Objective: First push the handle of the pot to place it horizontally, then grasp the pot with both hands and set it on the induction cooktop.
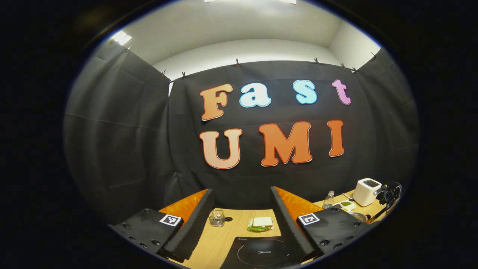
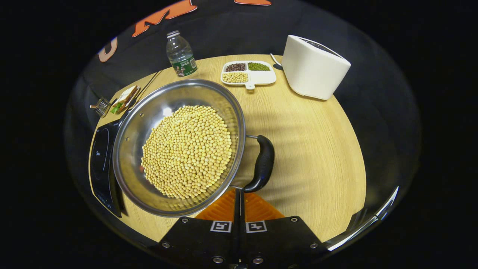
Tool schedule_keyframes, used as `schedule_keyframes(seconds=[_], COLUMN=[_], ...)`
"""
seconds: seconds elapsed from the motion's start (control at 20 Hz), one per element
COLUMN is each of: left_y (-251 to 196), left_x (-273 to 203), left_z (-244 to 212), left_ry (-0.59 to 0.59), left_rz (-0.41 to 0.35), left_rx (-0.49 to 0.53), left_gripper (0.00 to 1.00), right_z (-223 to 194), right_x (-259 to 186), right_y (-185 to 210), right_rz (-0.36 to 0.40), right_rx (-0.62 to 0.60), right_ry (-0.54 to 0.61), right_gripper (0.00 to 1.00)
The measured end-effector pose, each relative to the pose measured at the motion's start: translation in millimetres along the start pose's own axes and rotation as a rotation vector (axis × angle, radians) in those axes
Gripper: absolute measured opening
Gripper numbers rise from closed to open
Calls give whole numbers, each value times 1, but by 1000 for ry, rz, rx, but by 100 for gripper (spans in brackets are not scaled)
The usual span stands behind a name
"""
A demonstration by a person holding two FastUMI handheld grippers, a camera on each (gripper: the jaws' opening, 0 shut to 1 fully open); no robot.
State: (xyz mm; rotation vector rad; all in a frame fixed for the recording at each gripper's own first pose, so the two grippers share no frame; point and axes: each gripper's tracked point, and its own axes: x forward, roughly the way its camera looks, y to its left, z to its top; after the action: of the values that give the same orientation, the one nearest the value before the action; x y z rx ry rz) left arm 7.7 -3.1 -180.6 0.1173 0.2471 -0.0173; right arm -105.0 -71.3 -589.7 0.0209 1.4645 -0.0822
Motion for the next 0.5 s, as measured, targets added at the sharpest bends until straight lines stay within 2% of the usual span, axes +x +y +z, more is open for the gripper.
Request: schedule_keyframes(seconds=[0.3, 0.5], left_y=[-4, -22], left_x=[5, 16], left_z=[-10, -31], left_ry=[11, 51], left_rz=[-8, -51], left_rx=[-19, -61], left_gripper=[99, 99], right_z=[19, 31], right_x=[8, 13], right_y=[-7, -8], right_rz=[-17, -2], right_rx=[21, 59], right_ry=[-20, -29], right_gripper=[0, 0])
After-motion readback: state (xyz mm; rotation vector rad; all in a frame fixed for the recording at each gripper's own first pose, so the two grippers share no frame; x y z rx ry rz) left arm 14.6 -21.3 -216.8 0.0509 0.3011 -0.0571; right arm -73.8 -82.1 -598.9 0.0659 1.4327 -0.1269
